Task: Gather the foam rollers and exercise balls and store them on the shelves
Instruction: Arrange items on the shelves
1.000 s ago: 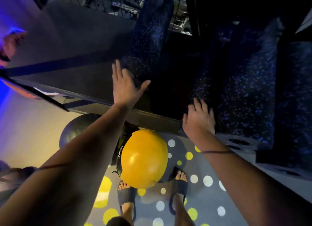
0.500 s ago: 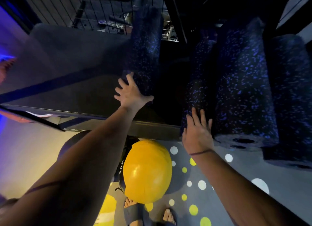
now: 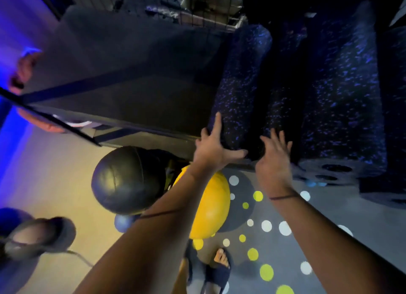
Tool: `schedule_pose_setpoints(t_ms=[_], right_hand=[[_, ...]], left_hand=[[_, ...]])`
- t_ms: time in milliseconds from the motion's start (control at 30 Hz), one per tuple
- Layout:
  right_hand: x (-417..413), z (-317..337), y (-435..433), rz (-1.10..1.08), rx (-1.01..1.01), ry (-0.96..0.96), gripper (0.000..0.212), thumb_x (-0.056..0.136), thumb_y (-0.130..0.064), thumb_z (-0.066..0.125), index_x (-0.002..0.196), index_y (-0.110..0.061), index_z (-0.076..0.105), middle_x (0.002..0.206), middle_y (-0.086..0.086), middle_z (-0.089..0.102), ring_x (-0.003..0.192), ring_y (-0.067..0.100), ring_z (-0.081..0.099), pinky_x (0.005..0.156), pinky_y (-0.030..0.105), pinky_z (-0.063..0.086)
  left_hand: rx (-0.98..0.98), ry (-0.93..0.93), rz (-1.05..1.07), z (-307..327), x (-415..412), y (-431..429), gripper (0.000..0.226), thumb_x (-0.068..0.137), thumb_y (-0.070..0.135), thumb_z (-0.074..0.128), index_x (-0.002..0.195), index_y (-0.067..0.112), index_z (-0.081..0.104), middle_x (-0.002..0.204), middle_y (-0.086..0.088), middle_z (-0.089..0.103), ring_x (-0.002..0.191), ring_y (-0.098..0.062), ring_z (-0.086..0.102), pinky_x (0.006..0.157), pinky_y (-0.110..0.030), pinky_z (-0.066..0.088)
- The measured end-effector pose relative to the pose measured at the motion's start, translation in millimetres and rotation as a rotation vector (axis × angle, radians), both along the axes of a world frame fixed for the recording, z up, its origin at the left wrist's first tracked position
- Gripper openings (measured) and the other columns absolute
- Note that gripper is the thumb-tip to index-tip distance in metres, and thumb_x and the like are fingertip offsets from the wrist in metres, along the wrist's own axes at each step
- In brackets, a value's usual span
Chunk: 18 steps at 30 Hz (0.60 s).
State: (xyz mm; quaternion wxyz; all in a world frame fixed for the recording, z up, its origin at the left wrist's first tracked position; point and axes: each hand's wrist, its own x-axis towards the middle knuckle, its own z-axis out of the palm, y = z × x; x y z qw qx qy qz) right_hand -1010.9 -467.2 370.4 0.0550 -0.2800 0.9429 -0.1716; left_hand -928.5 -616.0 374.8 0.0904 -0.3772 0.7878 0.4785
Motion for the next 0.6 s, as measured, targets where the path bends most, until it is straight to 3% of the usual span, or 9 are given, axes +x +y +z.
schedule_pose_setpoints(t_ms=[100, 200, 367, 433, 533, 600], right_hand=[[25, 2, 12, -0.040, -0.212, -0.144, 0.060, 0.078, 0.020, 0.040, 0.131, -0.001, 0.058, 0.155, 0.016, 0.041, 0.146, 0.032, 0.036, 0.126, 0.045, 0.009], [50, 5, 24, -0.070, -0.188, -0.193, 0.067, 0.078, 0.023, 0.042, 0.138, -0.003, 0.054, 0.157, 0.009, 0.040, 0.146, 0.025, 0.029, 0.126, 0.047, 0.013], [60, 9, 34, -0.101, -0.228, -0.202, 0.066, 0.082, 0.021, 0.041, 0.141, -0.005, 0.051, 0.156, 0.008, 0.042, 0.148, 0.030, 0.030, 0.124, 0.049, 0.020], [63, 10, 37, -0.158, -0.265, -0.207, 0.063, 0.083, 0.021, 0.038, 0.139, -0.004, 0.053, 0.153, 0.012, 0.045, 0.145, 0.031, 0.036, 0.123, 0.036, 0.023], [67, 10, 40, -0.244, -0.364, -0.194, 0.061, 0.081, 0.017, 0.033, 0.135, -0.001, 0.057, 0.144, 0.020, 0.053, 0.135, 0.035, 0.049, 0.105, 0.013, 0.028], [71, 6, 43, -0.235, -0.399, -0.206, 0.062, 0.077, 0.019, 0.034, 0.131, 0.000, 0.060, 0.139, 0.022, 0.057, 0.129, 0.035, 0.053, 0.100, 0.004, 0.027]], left_hand=[[-0.041, 0.014, 0.024, 2, 0, 21, 0.130, 0.065, 0.066, 0.081, 0.155, 0.048, -0.011, 0.161, -0.021, 0.017, 0.143, -0.049, 0.024, 0.115, -0.049, 0.029], [0.030, 0.018, 0.021, 4, -4, 18, 0.127, 0.067, 0.064, 0.081, 0.153, 0.053, -0.012, 0.165, -0.018, 0.005, 0.144, -0.052, 0.017, 0.116, -0.055, 0.029], [0.059, 0.004, -0.012, 8, -3, 18, 0.123, 0.069, 0.070, 0.075, 0.152, 0.053, -0.014, 0.168, -0.013, -0.010, 0.149, -0.048, 0.007, 0.119, -0.060, 0.022], [0.079, 0.154, 0.031, 4, 7, 17, 0.107, 0.076, 0.071, 0.068, 0.158, 0.045, 0.005, 0.169, -0.011, 0.001, 0.154, -0.036, 0.005, 0.123, -0.052, 0.019], [0.062, 0.369, 0.115, -11, 39, 14, 0.063, 0.098, 0.037, 0.062, 0.155, 0.023, 0.038, 0.163, -0.008, 0.032, 0.152, -0.011, 0.019, 0.121, -0.024, 0.022], [0.016, 0.407, 0.145, -22, 65, 16, 0.051, 0.102, 0.023, 0.056, 0.152, 0.019, 0.044, 0.156, -0.002, 0.044, 0.147, -0.007, 0.033, 0.120, -0.025, 0.029]])
